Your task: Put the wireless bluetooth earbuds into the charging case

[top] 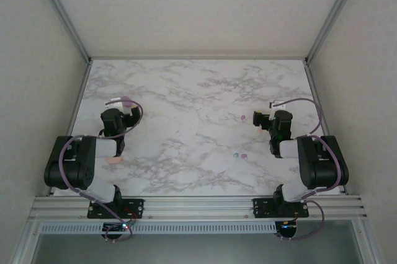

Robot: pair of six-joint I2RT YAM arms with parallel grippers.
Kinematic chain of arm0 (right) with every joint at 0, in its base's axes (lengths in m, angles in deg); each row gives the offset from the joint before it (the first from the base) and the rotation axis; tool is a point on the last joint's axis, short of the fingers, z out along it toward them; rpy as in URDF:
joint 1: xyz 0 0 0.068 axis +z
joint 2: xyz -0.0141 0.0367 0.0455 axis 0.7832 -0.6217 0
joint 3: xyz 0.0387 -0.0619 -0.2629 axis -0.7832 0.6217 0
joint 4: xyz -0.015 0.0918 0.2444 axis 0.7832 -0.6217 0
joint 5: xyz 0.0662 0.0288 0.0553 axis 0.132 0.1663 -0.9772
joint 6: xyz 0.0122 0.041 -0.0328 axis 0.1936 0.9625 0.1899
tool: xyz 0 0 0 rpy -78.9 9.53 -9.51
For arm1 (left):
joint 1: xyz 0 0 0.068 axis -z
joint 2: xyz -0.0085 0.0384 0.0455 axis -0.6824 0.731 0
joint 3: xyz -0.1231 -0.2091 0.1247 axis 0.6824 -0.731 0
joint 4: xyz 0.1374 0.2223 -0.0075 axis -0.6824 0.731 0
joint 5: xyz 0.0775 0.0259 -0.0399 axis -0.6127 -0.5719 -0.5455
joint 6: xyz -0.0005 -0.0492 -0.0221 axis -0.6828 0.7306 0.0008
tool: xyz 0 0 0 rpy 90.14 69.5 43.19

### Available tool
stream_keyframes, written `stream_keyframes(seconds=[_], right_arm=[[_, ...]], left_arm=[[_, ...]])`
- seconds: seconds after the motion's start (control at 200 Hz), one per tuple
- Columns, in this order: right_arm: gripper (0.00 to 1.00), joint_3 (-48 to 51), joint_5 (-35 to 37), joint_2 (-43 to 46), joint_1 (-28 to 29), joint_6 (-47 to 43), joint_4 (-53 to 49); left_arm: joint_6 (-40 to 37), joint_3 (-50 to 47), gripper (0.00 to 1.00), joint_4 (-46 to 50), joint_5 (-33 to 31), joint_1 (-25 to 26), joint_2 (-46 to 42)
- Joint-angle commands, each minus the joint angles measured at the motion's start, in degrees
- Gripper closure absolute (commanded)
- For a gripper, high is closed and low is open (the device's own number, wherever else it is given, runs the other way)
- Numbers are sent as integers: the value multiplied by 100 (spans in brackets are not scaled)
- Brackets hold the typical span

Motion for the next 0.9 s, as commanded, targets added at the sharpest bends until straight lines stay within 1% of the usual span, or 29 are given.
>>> stream_keyframes(seconds=[0.0,0.651,0.726,0.786,0.841,0.891], right_arm=[[1,-105,78,-17,9,30,167],[1,-105,68,-17,14,30,173],[1,-132,36,4,12,9,115],[1,-268,-47,162,14,-35,-267],[1,-620,4,447,20,11,-935],[1,-1013,118,747,20,235,-2041]], left_arm=[[-77,53,0,-133,68,6,-3],[-77,65,0,-54,112,11,-96],[-29,164,0,358,-39,11,-402],[188,391,0,1266,-363,-2,-867],[591,705,0,2277,-626,-53,-1285],[1009,1012,0,3227,-882,-68,-1642]])
